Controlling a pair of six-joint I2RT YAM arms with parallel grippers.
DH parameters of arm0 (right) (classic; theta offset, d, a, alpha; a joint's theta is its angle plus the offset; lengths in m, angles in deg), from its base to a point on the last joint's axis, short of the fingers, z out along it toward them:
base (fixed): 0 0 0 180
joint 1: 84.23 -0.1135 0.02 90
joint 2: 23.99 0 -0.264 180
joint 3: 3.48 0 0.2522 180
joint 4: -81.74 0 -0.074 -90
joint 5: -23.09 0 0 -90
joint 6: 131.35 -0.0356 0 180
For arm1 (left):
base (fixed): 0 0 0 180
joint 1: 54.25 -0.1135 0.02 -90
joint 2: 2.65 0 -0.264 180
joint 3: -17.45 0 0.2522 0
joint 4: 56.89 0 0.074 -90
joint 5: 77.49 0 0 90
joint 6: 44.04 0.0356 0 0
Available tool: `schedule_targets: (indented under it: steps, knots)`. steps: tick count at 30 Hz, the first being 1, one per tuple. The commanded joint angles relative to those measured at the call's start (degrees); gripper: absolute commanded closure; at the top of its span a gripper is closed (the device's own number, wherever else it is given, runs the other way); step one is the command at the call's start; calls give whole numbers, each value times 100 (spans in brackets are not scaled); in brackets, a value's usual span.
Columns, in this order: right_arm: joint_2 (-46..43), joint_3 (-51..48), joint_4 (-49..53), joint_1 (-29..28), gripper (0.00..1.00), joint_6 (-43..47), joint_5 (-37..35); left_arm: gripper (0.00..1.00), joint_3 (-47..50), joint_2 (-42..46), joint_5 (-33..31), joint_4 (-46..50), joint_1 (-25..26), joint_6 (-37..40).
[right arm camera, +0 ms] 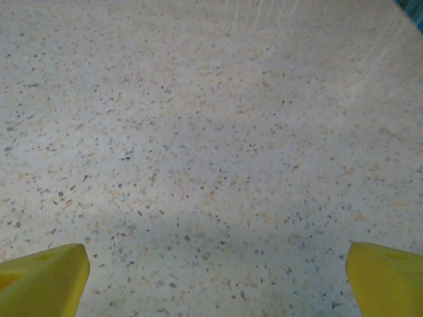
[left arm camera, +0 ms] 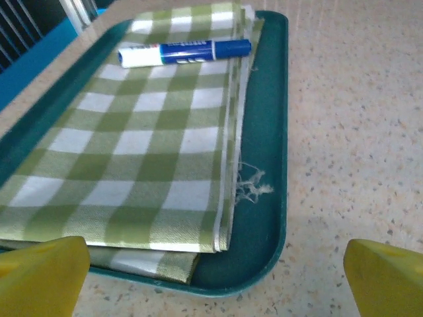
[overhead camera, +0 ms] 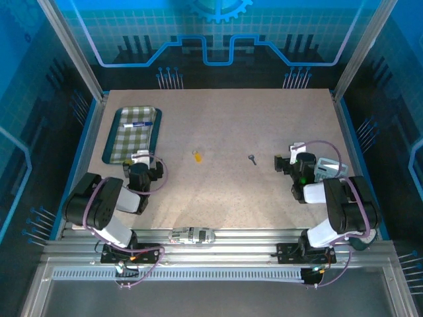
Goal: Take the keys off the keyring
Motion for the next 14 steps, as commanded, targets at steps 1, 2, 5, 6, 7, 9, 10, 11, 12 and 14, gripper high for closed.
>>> schedule_targets:
  steps: [1,2,5,6,7,9,10,11,12,14]
  knots:
    - [8,256,-601,-197,0,107,616,1,-747,166,408,175,-120,-152]
    - [12,231,-658,-352,0,213,363,1,-701,145,562,26,-255,-233]
    - [21,65,-1019,-477,0,246,-17,1,-709,144,546,38,-234,-196]
    - [34,74,-993,-496,0,257,-62,1,-708,176,554,105,-237,-215]
    - [23,127,-881,-481,0,217,-70,1,-716,164,546,90,-232,-209]
    - [33,239,-679,-410,0,160,22,1,-719,170,552,113,-232,-219]
    - [29,304,-556,-316,0,107,192,1,-722,162,546,92,-232,-206]
    - [16,333,-468,-205,0,42,386,1,-722,161,544,97,-230,-204]
    - [12,331,-454,-180,0,33,438,1,-721,163,545,114,-232,-213]
    - [6,301,-524,-229,0,26,272,1,-723,159,540,115,-232,-212]
